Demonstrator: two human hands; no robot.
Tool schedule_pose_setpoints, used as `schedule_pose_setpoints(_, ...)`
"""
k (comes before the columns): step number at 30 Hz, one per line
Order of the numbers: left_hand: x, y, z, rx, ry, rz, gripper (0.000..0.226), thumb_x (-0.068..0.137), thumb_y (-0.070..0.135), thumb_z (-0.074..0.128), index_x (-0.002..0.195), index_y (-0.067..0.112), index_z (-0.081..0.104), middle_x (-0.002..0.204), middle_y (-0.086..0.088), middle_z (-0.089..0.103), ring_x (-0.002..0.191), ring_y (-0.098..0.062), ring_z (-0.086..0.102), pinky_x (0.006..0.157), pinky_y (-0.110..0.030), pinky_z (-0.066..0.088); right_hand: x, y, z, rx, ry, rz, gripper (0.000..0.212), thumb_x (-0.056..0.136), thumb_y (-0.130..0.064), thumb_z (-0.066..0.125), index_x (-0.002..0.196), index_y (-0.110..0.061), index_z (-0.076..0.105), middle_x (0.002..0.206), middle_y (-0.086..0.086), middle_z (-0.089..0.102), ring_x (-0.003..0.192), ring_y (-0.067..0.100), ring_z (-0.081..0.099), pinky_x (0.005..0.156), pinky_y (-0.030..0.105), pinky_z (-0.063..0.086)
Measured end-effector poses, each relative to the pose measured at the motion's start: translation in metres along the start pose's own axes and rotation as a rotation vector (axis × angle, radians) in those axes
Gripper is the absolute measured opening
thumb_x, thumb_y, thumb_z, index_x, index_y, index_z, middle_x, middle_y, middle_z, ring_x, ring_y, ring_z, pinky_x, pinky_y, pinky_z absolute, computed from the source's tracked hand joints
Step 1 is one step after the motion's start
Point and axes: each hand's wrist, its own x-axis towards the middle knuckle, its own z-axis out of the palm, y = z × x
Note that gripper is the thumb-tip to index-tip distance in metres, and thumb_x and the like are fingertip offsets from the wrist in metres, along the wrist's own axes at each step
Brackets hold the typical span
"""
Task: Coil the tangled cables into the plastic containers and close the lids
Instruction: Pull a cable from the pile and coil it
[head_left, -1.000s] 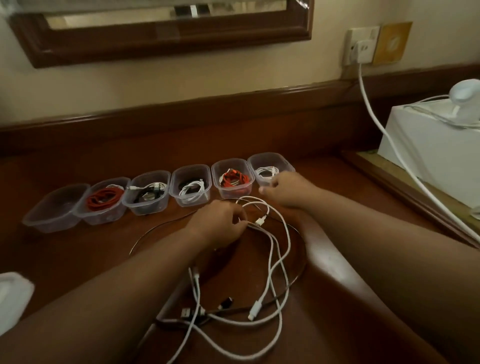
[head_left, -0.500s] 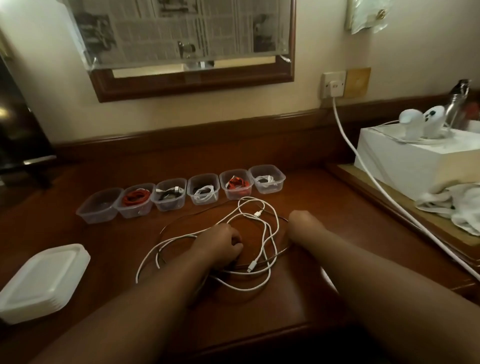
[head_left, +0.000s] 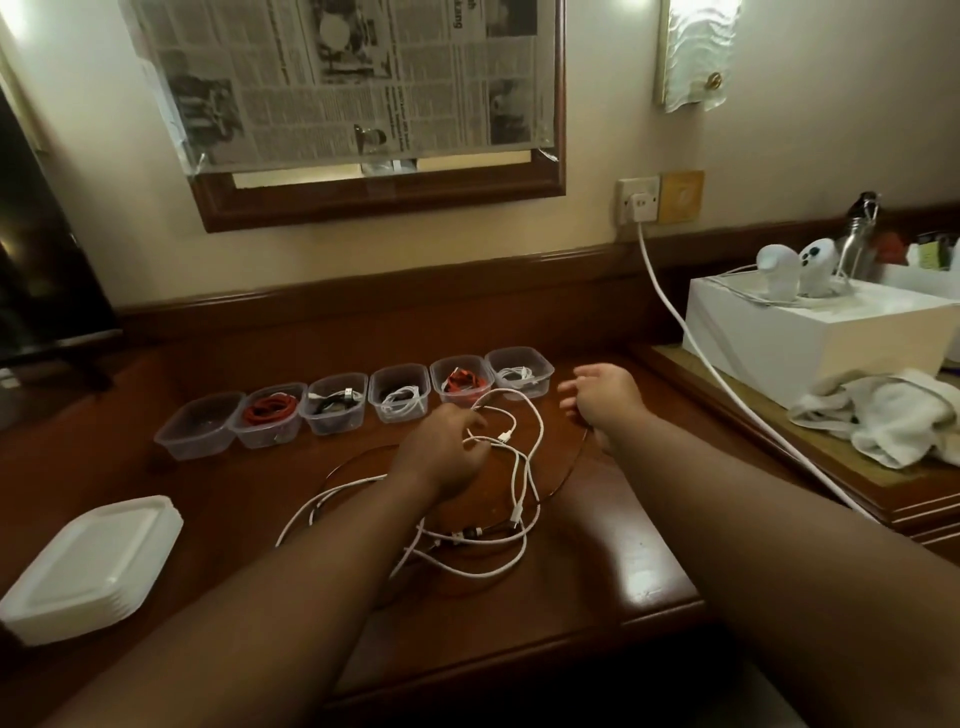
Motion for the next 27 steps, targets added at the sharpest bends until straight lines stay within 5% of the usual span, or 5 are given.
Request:
schedule_pose_setpoints(9,0.023,0.011,-0.017,-0.266,0.257,-0.053,0.075,0.089,0.032,0.071,0.152,0.029,0.029,0.152,-0.008,0.024,0.125,-0.024,0.047,0.096,-0.038,0.050,-0.026,-0.025,0.019,-0.229,-0.278,-0.558,0.026,0.101,-0.002,0.047,0.114,-0.018,0.061,0.101,-0.004,0.070,0.085,-0.002,0.066,0.067,0.013,0.049)
schedule_pose_setpoints(14,0.048,0.006,-0.032,-0.302,0.254,-0.074,0.039,0.093,0.023,0.066,0.131,0.019,0.058,0.135,-0.010,0.046,0.106,-0.017,0.056,0.068,-0.012,0.042,-0.036,-0.030,0.024,-0.312,-0.451,-0.667,0.028,0.097,-0.004,0.054,0.110,-0.026,0.065,0.107,-0.005,0.068,0.097,0.005,0.067,0.077,0.022,0.056)
schedule_pose_setpoints(19,0.068,-0.018,-0.044,-0.036,0.309,-0.087,0.023,0.095,0.033,0.061,0.101,0.013,0.072,0.103,-0.009,0.060,0.095,-0.024,0.058,0.073,-0.030,0.041,-0.039,-0.039,0.029,-0.450,-0.303,-0.825,0.018,0.090,-0.015,0.067,0.104,-0.026,0.066,0.094,-0.014,0.064,0.088,0.001,0.062,0.071,0.014,0.052)
schedule_pose_setpoints(23,0.068,-0.051,-0.055,0.119,0.246,-0.231,0.031,0.100,0.037,0.049,0.105,0.016,0.071,0.101,-0.009,0.067,0.094,-0.027,0.058,0.076,-0.038,0.049,-0.026,-0.052,0.025,-0.490,-0.058,-0.604,0.011,0.094,-0.023,0.063,0.084,-0.019,0.064,0.075,-0.006,0.062,0.066,0.006,0.058,0.053,0.014,0.040)
schedule_pose_setpoints(27,0.056,-0.045,-0.065,0.011,0.207,-0.146,0.034,0.106,0.034,0.036,0.099,0.012,0.061,0.086,-0.009,0.063,0.077,-0.027,0.058,0.064,-0.037,0.041,-0.020,-0.052,0.030,-0.177,-0.205,-0.154,0.022,0.102,-0.032,0.050,0.091,-0.015,0.058,0.078,0.005,0.060,0.050,0.009,0.048,0.044,0.021,0.037)
